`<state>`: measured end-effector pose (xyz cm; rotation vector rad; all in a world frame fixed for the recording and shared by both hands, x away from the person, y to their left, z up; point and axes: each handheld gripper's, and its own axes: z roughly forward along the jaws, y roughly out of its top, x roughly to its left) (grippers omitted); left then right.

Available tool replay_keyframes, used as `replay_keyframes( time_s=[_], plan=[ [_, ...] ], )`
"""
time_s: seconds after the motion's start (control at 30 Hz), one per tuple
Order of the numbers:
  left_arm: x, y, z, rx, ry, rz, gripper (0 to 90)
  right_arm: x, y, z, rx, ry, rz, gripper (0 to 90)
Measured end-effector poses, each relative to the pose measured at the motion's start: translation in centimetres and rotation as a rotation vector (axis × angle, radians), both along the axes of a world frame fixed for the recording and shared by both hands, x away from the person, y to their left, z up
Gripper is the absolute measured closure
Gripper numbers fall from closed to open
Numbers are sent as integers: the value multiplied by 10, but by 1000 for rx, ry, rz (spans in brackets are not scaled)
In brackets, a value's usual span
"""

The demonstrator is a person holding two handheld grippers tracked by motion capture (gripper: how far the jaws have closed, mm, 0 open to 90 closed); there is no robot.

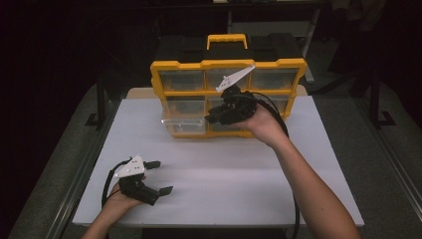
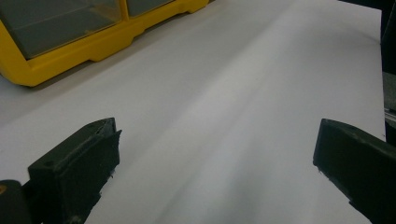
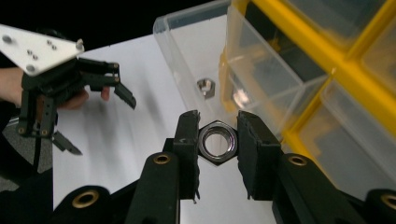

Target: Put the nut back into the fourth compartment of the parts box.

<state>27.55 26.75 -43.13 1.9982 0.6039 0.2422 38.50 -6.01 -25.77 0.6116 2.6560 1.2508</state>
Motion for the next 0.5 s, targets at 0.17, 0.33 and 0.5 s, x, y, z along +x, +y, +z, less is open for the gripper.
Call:
replay_keyframes(
  time_s=[0.17, 0.33, 0.5],
  plan=[
    [0, 0, 0, -5, -5, -1, 5, 7, 7, 9, 9, -27, 14, 691],
    [0, 0, 1, -4, -8, -2, 5, 13, 17, 11, 11, -24, 16, 690],
    [0, 0, 1, 3, -6, -3, 5, 19, 26, 9, 4, -9, 20, 690]
  ],
)
